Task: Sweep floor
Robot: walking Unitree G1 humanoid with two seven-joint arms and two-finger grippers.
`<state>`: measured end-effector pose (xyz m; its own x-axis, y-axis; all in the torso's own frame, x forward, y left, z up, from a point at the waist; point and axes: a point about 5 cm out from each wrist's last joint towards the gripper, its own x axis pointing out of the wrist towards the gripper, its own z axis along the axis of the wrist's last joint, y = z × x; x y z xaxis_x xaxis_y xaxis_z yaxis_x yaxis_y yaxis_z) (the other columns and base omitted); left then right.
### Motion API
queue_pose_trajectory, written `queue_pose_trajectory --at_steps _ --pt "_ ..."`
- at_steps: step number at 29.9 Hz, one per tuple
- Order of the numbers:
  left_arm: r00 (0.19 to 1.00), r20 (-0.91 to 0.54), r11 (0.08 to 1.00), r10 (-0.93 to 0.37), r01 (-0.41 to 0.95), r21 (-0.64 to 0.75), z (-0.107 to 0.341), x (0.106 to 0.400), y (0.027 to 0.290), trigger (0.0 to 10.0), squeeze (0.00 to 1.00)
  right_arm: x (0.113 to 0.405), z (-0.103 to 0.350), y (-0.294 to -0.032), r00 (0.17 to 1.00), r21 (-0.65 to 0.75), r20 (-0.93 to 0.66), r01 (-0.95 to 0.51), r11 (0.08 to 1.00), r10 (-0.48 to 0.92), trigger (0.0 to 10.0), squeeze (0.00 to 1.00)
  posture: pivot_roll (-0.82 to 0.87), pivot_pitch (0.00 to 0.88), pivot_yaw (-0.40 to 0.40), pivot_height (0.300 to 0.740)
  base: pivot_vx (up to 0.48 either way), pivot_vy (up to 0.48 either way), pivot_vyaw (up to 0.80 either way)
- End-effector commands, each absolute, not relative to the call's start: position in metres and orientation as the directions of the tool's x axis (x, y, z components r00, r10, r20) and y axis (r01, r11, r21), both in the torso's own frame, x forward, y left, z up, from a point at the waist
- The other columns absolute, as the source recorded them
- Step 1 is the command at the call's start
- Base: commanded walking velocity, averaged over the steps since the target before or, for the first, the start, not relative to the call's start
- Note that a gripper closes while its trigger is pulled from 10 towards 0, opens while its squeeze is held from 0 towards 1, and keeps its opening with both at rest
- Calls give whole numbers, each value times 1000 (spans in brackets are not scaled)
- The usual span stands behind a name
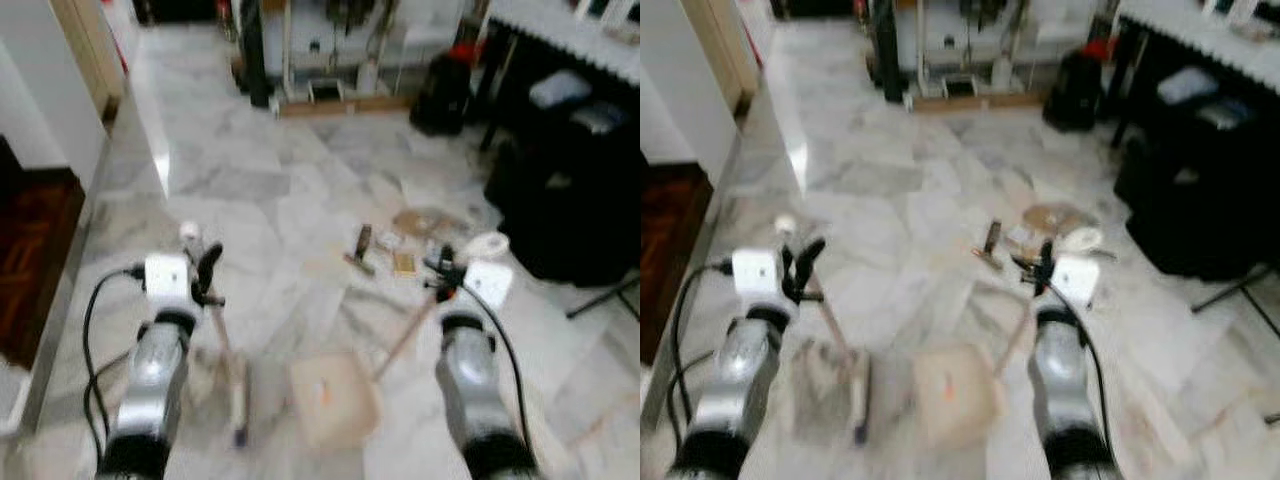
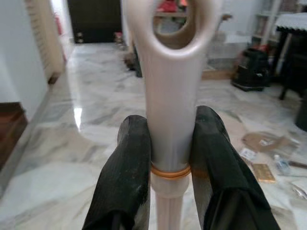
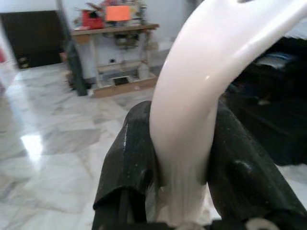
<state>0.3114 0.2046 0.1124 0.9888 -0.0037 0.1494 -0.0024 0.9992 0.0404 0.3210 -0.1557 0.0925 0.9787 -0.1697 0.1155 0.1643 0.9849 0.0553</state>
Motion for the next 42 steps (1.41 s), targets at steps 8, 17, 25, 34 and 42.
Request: queue_pose_trajectory --at_steps 8,17,25,34,42 --pt "974 222 998 -44 35 44 129 316 193 10000 0 326 104 -156 973 86 154 161 983 -173 10000 0 -64 52 -41 740 0 0 0" --pt "975 216 998 -48 40 44 128 317 190 10000 0 328 109 -152 973 75 174 140 987 -152 10000 0 -70 63 -43 740 0 0 0" --pt "975 220 999 -36 27 44 129 316 191 10000 0 330 111 -150 976 40 179 120 992 -125 10000 0 -72 76 -47 740 192 0 0" --pt "976 216 999 -19 9 47 127 314 194 10000 0 329 109 -147 981 18 169 98 995 -99 10000 0 -75 81 -50 740 290 0 0" --pt "976 217 999 -20 11 44 127 314 193 10000 0 329 108 -146 982 14 162 93 996 -94 10000 0 -72 71 -50 740 306 0 0"
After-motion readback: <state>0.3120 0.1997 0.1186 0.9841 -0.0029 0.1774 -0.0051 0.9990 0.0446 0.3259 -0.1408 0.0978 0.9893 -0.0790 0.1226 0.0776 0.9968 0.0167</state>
